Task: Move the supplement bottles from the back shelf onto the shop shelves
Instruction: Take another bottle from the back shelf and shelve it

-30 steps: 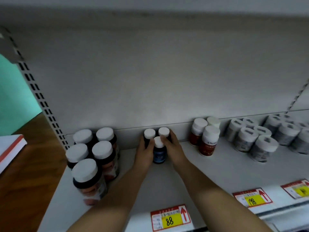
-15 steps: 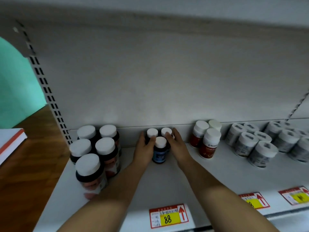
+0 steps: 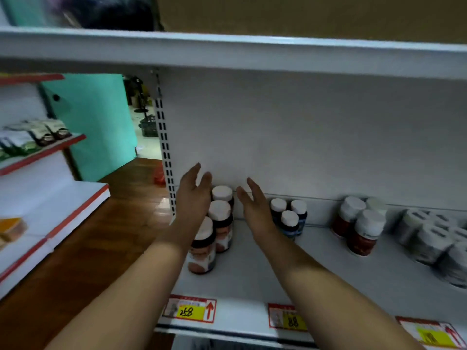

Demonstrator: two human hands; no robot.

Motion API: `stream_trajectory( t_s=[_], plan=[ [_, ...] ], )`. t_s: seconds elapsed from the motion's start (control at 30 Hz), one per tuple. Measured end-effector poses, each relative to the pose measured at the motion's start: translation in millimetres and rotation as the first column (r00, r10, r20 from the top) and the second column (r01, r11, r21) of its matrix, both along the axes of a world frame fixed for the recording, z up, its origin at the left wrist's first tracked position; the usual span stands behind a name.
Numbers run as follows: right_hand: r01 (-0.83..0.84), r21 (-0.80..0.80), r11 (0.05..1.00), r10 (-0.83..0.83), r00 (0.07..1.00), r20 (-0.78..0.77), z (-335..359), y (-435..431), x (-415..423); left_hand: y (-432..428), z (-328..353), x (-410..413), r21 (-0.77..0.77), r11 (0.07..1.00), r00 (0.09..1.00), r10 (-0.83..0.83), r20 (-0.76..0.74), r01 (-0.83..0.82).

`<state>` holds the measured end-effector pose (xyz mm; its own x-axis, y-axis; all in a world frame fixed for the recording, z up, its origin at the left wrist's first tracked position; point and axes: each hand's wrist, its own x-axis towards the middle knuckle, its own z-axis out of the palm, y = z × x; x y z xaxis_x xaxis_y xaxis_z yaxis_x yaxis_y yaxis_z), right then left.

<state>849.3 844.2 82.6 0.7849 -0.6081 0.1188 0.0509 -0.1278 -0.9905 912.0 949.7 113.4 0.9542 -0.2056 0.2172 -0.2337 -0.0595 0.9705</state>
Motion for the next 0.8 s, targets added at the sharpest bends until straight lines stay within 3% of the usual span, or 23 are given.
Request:
stream_trajectory(
  t_s=[0.1, 0.3, 0.53, 0.8],
  plan=[
    [-0.017, 0.003, 1.0, 0.017, 0.997, -0.081, -9, 15, 15, 30, -17, 19, 0.064, 0.997, 0.992, 0.04, -0.118, -0.032],
    [0.053, 0.036, 0.998, -0.05, 0.996, -0.078, -18, 30, 36, 40, -41, 27, -0.031, 0.99, 0.908, -0.141, -0.395, 0.14],
    [0.117, 0.06, 0.991, -0.115, 0.993, -0.025, -36, 38, 45, 34, -54, 32, -0.134, 0.977, 0.904, -0.207, -0.375, 0.168],
    [0.152, 0.083, 0.985, -0.148, 0.988, -0.047, -40, 39, 47, 32, -71, 40, -0.121, 0.976, 0.916, -0.211, -0.342, 0.18]
  ],
)
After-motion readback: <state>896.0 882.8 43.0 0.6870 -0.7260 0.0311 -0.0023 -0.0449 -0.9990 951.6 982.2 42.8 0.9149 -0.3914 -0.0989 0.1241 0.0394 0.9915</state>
